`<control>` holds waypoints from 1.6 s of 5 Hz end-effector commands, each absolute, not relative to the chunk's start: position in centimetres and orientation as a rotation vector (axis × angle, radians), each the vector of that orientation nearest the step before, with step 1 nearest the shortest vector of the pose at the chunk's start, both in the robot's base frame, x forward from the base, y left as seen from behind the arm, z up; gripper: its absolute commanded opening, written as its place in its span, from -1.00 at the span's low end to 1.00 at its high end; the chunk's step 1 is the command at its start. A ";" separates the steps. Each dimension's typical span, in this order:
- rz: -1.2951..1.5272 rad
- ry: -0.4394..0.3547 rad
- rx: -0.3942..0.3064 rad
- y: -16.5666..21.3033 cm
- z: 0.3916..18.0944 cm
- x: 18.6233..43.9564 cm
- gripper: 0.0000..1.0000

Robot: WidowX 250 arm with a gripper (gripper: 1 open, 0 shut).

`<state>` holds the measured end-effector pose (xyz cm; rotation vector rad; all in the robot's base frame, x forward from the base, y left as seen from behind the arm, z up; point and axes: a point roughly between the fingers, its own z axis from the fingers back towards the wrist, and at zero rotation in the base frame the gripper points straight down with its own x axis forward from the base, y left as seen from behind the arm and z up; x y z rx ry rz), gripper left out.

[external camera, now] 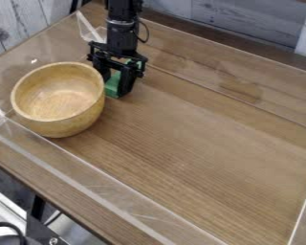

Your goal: Put the green block in the brown bowl

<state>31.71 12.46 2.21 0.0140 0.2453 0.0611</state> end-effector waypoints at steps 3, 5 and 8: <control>0.059 0.183 -0.015 11.6 5.4 32.1 -1.00; 0.053 0.093 -0.048 10.7 9.9 32.3 -1.00; -0.011 0.027 -0.058 9.2 12.9 32.1 -1.00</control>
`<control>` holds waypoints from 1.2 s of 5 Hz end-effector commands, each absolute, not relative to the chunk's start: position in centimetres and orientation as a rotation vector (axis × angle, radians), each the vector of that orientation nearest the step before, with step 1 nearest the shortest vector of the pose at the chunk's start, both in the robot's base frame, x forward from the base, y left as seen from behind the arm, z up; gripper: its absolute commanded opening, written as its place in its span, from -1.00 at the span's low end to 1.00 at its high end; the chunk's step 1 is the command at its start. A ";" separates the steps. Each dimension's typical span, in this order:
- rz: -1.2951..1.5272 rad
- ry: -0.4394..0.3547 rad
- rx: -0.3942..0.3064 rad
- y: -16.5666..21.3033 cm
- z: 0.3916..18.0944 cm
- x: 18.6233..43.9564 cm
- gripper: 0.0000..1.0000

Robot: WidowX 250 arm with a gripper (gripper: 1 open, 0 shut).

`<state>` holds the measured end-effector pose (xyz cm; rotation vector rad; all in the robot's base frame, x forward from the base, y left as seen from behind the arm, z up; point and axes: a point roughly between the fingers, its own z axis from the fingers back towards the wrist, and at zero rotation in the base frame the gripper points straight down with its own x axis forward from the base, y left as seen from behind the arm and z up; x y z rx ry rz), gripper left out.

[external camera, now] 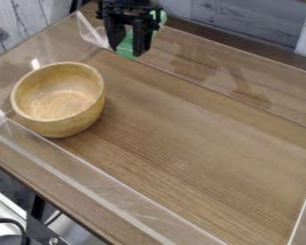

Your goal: Put the green block in the brown bowl

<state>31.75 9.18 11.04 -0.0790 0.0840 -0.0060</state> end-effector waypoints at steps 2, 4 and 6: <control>0.043 0.037 -0.028 12.8 13.0 28.9 -1.00; 0.073 0.058 0.004 17.1 11.7 26.2 -1.00; 0.071 0.105 0.035 18.5 8.5 24.0 -1.00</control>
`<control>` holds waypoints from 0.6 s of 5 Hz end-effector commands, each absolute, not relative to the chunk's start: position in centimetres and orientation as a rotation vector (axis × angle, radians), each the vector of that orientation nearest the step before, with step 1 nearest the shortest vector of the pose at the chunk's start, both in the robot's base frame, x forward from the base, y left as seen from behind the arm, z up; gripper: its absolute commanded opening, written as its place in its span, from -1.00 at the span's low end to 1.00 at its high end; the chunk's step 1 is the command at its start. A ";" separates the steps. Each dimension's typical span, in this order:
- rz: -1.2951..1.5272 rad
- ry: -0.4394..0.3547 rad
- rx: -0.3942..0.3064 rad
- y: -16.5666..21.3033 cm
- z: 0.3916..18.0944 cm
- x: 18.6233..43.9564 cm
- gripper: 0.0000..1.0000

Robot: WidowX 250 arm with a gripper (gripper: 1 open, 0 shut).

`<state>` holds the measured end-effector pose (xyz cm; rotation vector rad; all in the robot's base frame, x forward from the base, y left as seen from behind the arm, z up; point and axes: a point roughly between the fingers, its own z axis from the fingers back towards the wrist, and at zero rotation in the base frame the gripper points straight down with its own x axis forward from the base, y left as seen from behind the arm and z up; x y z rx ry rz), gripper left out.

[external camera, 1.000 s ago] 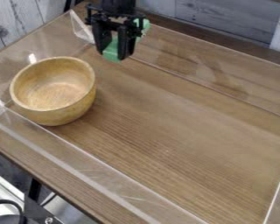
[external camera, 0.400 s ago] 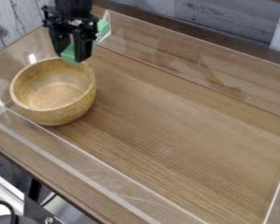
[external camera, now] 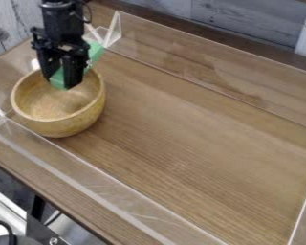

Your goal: Put the green block in the brown bowl

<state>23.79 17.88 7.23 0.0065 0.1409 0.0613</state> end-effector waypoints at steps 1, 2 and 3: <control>0.078 0.122 0.043 19.1 7.4 23.5 -1.00; 0.083 0.138 0.046 19.3 6.5 23.2 -1.00; 0.089 0.148 0.043 19.5 6.0 23.0 -1.00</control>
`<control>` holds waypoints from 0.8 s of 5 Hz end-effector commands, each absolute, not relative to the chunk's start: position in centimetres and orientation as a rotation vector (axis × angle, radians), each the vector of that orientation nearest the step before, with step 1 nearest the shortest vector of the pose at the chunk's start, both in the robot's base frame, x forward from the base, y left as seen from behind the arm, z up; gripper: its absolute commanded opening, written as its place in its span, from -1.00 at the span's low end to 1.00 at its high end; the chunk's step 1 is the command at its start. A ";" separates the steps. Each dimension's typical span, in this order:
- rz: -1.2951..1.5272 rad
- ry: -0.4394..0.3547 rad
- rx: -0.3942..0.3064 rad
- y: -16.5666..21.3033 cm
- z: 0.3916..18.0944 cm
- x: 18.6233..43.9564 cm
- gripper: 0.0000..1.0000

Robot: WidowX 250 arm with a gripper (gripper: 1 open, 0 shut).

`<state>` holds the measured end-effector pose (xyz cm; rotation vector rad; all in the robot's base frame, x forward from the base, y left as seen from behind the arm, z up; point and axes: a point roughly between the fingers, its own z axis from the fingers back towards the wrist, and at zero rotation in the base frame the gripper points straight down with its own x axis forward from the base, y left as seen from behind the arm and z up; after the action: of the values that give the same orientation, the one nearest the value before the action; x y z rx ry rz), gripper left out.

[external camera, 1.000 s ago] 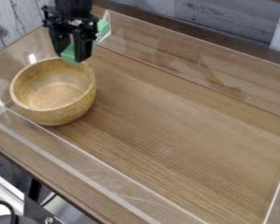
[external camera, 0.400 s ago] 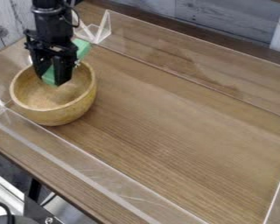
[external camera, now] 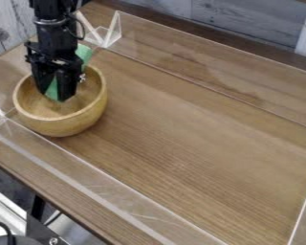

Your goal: Put the green block in the brown bowl

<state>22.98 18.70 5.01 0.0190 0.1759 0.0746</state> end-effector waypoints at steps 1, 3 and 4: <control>0.095 0.155 0.039 19.5 6.0 22.9 1.00; 0.110 0.134 0.010 18.7 7.9 22.7 1.00; 0.117 0.122 -0.003 18.4 8.7 22.6 1.00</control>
<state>22.36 17.59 6.77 -0.0401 0.1799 0.0980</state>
